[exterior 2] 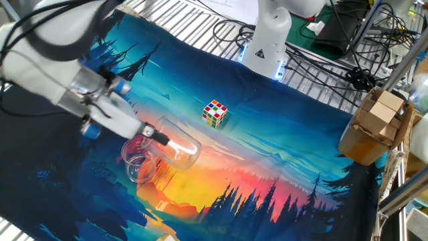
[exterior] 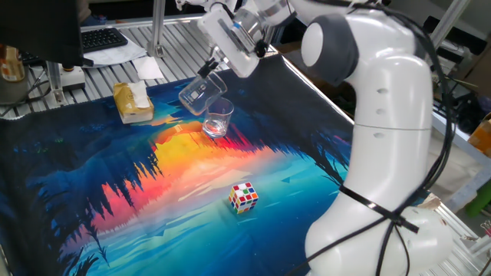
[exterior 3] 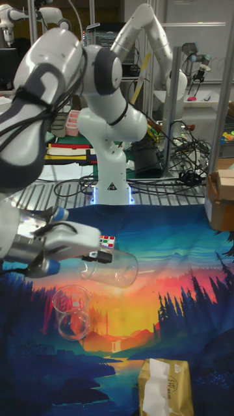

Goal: Pour the water from one cup into another empty cup

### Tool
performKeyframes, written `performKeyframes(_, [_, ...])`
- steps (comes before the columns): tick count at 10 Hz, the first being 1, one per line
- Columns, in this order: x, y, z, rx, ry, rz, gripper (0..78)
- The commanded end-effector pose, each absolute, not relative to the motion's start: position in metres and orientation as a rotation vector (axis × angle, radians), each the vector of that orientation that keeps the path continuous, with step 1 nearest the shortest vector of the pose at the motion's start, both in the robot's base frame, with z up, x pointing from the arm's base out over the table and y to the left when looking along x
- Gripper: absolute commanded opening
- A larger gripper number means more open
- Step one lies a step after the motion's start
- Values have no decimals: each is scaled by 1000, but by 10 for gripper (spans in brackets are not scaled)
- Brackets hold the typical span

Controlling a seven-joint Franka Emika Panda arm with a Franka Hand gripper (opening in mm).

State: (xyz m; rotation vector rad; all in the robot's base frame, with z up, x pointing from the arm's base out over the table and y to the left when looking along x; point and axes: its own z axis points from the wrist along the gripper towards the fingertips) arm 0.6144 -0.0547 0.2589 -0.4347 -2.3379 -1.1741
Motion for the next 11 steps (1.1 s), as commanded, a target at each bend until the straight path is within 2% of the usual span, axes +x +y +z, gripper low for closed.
performKeyframes(1, [593,19,302,-540,-2634,-745,12])
performKeyframes(8, [567,74,299,-568,-2796,-483,12])
performKeyframes(11, [563,82,286,-542,-2873,-396,12])
